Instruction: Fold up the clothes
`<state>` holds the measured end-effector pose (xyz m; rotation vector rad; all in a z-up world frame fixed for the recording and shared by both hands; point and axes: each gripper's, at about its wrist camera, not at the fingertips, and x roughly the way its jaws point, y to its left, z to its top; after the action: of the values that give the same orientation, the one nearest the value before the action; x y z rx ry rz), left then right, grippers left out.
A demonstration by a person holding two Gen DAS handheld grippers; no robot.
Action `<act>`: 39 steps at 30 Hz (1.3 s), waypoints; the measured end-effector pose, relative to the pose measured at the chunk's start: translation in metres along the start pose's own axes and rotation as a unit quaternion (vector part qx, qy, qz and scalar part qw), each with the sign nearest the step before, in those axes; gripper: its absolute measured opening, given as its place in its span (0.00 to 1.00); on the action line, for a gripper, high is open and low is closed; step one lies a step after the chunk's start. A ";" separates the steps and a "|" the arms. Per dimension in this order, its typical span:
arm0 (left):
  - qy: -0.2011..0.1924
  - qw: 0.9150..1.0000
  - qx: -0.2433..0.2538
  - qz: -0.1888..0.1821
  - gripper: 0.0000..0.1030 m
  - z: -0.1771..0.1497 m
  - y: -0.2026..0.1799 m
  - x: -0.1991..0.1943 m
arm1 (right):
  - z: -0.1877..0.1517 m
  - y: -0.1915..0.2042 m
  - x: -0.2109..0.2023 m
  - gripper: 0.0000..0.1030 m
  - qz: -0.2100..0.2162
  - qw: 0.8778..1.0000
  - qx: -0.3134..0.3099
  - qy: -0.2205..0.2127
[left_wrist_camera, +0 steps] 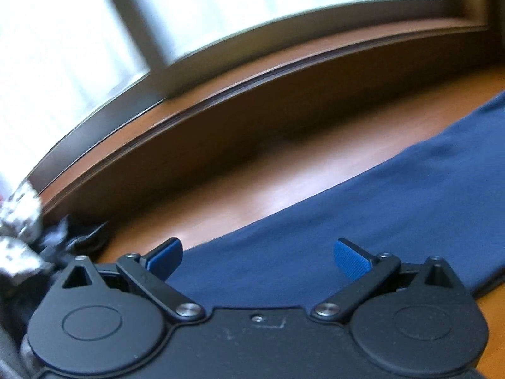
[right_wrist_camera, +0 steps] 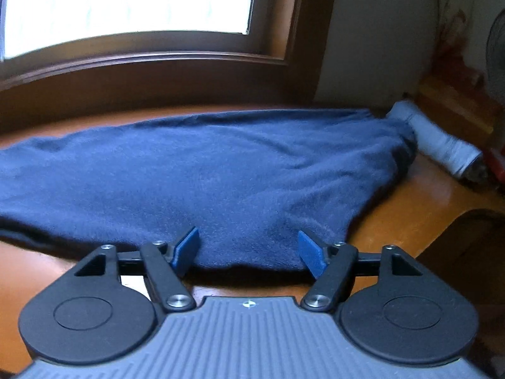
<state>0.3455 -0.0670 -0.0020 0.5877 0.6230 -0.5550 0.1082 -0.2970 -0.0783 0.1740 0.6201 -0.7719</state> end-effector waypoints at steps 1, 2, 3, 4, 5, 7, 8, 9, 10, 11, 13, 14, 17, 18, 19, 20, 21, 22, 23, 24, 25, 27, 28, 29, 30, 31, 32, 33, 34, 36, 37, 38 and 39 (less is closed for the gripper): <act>-0.003 1.000 0.002 -0.005 1.00 0.007 -0.016 0.000 | 0.007 -0.005 0.000 0.69 0.018 1.000 0.002 0.007; -0.004 1.000 0.004 -0.010 0.99 0.013 -0.031 0.001 | 0.014 -0.009 -0.003 0.68 0.039 0.999 -0.003 0.000; -0.006 1.000 0.005 -0.015 0.99 0.020 -0.047 0.002 | 0.023 -0.011 -0.006 0.69 0.055 0.998 -0.015 -0.016; -0.003 1.000 0.007 -0.017 0.99 0.023 -0.058 0.004 | 0.032 -0.011 -0.008 0.70 0.065 0.997 -0.028 -0.029; 0.002 1.000 0.009 -0.018 0.99 0.026 -0.069 0.006 | 0.045 -0.010 -0.003 0.71 0.074 0.996 -0.044 -0.034; 0.009 1.000 0.014 -0.020 0.99 0.030 -0.088 0.009 | 0.070 -0.008 0.019 0.71 0.093 0.992 -0.075 -0.037; 0.014 0.999 0.020 -0.022 0.99 0.030 -0.095 0.011 | 0.080 -0.006 0.034 0.71 0.103 0.991 -0.083 -0.033; 0.017 0.999 0.026 -0.023 0.99 0.028 -0.096 0.015 | 0.088 -0.003 0.051 0.71 0.113 0.989 -0.089 -0.027; 0.020 0.999 0.031 -0.021 0.99 0.027 -0.099 0.018 | 0.096 0.000 0.067 0.71 0.120 0.988 -0.089 -0.023; 0.023 0.999 0.035 -0.018 0.99 0.026 -0.103 0.019 | 0.102 0.004 0.084 0.70 0.126 0.988 -0.087 -0.019; 0.028 0.999 0.038 -0.015 1.00 0.024 -0.108 0.023 | 0.111 0.009 0.109 0.69 0.125 0.988 -0.083 -0.025; 0.027 0.999 0.031 -0.016 1.00 0.024 -0.109 0.024 | 0.116 0.012 0.120 0.69 0.121 0.989 -0.080 -0.021; 0.036 0.999 0.006 -0.024 1.00 0.026 -0.103 0.029 | 0.129 0.016 0.154 0.68 0.119 0.990 -0.068 0.012; 0.039 0.999 -0.001 -0.027 1.00 0.026 -0.102 0.031 | 0.132 0.016 0.164 0.68 0.119 0.991 -0.064 0.025; 0.040 0.999 -0.006 -0.029 1.00 0.026 -0.099 0.032 | 0.135 0.016 0.175 0.67 0.119 0.990 -0.060 0.038; 0.040 0.999 -0.012 -0.032 1.00 0.026 -0.097 0.033 | 0.137 0.015 0.187 0.69 0.117 0.990 -0.057 0.053; 0.038 0.999 -0.015 -0.033 1.00 0.027 -0.096 0.034 | 0.138 0.013 0.194 0.73 0.118 0.991 -0.051 0.049; 0.036 0.999 -0.017 -0.033 1.00 0.027 -0.095 0.035 | 0.140 0.012 0.200 0.77 0.118 0.991 -0.048 0.045; 0.034 0.999 -0.017 -0.033 1.00 0.028 -0.095 0.037 | 0.142 0.011 0.206 0.81 0.116 0.991 -0.047 0.043; 0.034 0.999 -0.014 -0.032 1.00 0.030 -0.096 0.037 | 0.143 0.011 0.208 0.83 0.114 0.991 -0.046 0.045; 0.036 0.999 -0.008 -0.029 1.00 0.033 -0.097 0.037 | 0.144 0.010 0.210 0.82 0.112 0.992 -0.045 0.048; 0.042 0.999 0.000 -0.023 1.00 0.041 -0.103 0.035 | 0.153 0.003 0.208 0.67 0.110 0.991 -0.040 0.056; 0.037 0.999 0.002 -0.033 0.99 0.046 -0.108 0.031 | 0.156 -0.004 0.198 0.65 0.114 0.992 -0.038 0.049; 0.031 0.998 0.004 -0.046 0.99 0.051 -0.113 0.026 | 0.157 -0.013 0.186 0.67 0.117 0.992 -0.042 0.035; 0.021 0.998 0.006 -0.067 0.99 0.057 -0.121 0.021 | 0.157 -0.025 0.172 0.70 0.114 0.992 -0.052 0.016; 0.007 0.995 0.011 -0.096 0.99 0.064 -0.134 0.014 | 0.155 -0.040 0.160 0.72 0.108 0.992 -0.061 0.004; -0.008 0.992 0.016 -0.125 0.99 0.072 -0.148 0.006 | 0.153 -0.056 0.149 0.73 0.101 0.992 -0.069 -0.006; -0.018 0.987 0.022 -0.156 0.99 0.079 -0.164 0.000 | 0.152 -0.075 0.143 0.73 0.097 0.993 -0.068 -0.009; -0.028 0.982 0.027 -0.186 0.99 0.087 -0.181 -0.006 | 0.150 -0.096 0.137 0.73 0.094 0.993 -0.063 -0.010; -0.032 0.969 0.036 -0.243 1.00 0.102 -0.223 -0.016 | 0.149 -0.139 0.129 0.73 0.093 0.994 -0.052 -0.010; -0.032 0.964 0.040 -0.260 1.00 0.108 -0.244 -0.018 | 0.150 -0.160 0.130 0.73 0.103 0.994 -0.044 -0.002; -0.035 0.961 0.045 -0.269 1.00 0.114 -0.267 -0.020 | 0.153 -0.171 0.132 0.73 0.120 0.992 -0.042 0.009; -0.037 0.961 0.053 -0.270 1.00 0.118 -0.287 -0.022 | 0.156 -0.180 0.135 0.73 0.140 0.989 -0.042 0.021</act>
<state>0.1929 -0.3381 -0.0043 0.4924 0.6861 -1.1239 0.1284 -0.5630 -0.0175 0.1962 0.6511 -0.4719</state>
